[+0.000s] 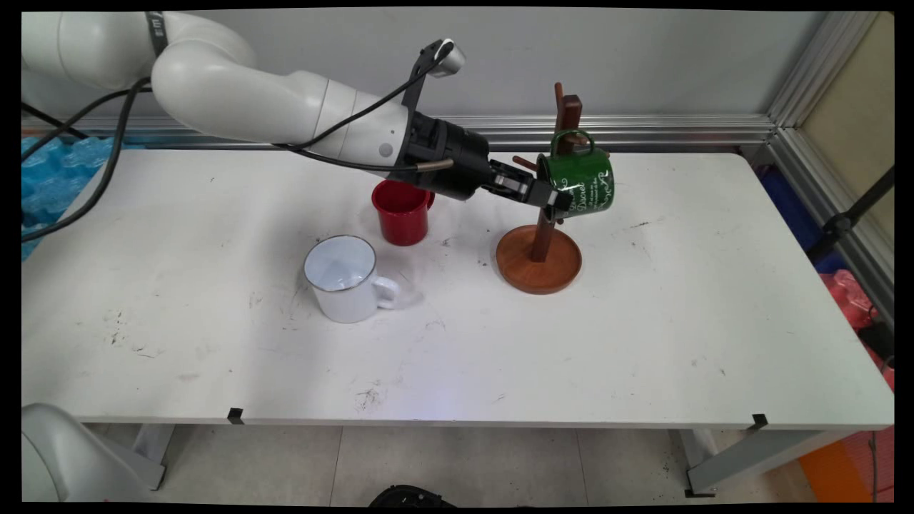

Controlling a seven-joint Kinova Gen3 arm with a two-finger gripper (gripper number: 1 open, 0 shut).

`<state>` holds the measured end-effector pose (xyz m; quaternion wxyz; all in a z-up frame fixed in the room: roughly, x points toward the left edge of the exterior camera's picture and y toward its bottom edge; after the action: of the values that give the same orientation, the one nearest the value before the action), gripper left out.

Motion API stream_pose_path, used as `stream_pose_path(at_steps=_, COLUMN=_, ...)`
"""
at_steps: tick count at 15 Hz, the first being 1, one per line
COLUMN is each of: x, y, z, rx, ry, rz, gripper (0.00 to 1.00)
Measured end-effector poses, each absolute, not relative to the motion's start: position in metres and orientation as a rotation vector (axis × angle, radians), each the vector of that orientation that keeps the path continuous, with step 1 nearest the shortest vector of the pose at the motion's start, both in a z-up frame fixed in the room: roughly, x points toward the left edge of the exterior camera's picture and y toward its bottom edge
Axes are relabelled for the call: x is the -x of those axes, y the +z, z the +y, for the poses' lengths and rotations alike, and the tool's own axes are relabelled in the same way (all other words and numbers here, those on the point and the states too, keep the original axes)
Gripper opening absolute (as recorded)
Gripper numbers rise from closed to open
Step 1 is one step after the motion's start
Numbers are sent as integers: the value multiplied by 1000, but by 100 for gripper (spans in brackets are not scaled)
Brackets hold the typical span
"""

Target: Place the picked object on the table

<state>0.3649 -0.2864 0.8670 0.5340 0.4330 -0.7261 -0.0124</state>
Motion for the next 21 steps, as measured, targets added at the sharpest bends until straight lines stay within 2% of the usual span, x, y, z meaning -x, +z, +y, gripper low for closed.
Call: stream_pose_path(at_steps=21, x=-352, y=899, z=-260, rx=-931, ry=-85, rz=-1808, gripper=0)
